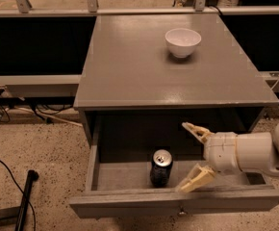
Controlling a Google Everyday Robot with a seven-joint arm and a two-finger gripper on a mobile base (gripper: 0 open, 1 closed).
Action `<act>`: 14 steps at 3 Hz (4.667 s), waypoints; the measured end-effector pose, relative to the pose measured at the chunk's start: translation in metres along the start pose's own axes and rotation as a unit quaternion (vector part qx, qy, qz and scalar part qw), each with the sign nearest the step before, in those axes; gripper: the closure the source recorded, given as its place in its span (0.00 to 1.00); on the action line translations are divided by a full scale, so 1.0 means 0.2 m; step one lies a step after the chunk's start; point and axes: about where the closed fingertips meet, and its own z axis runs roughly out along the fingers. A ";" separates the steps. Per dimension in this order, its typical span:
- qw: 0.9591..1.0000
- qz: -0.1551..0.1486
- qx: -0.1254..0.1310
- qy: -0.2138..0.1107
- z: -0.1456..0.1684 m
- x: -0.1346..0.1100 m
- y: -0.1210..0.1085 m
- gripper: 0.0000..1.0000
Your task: Pick pepsi can from top drawer and place on counter
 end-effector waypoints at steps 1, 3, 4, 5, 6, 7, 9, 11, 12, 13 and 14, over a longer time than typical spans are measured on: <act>0.999 -0.014 0.015 -0.034 0.11 0.06 -0.06 0.18; 0.999 -0.003 -0.011 -0.052 0.28 0.19 -0.08 0.64; 0.998 -0.002 -0.027 -0.059 0.34 0.21 -0.06 0.55; 0.997 -0.002 -0.039 -0.067 0.38 0.21 -0.05 0.32; 0.996 0.000 -0.043 -0.074 0.36 0.20 -0.03 0.09; 0.997 -0.014 -0.045 -0.065 0.36 0.16 -0.01 0.00; 0.996 -0.085 -0.035 0.002 0.43 0.12 -0.15 0.00; 0.986 -0.161 -0.028 0.027 0.50 0.03 -0.20 0.00; 0.976 -0.197 -0.072 0.059 0.57 0.04 -0.15 0.00; 0.907 -0.343 -0.215 0.114 0.75 0.02 0.06 0.00; 0.895 -0.366 -0.224 0.119 0.80 0.01 0.06 0.00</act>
Offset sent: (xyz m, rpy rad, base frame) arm 0.0444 0.0116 -0.0762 0.1090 -0.0019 0.0290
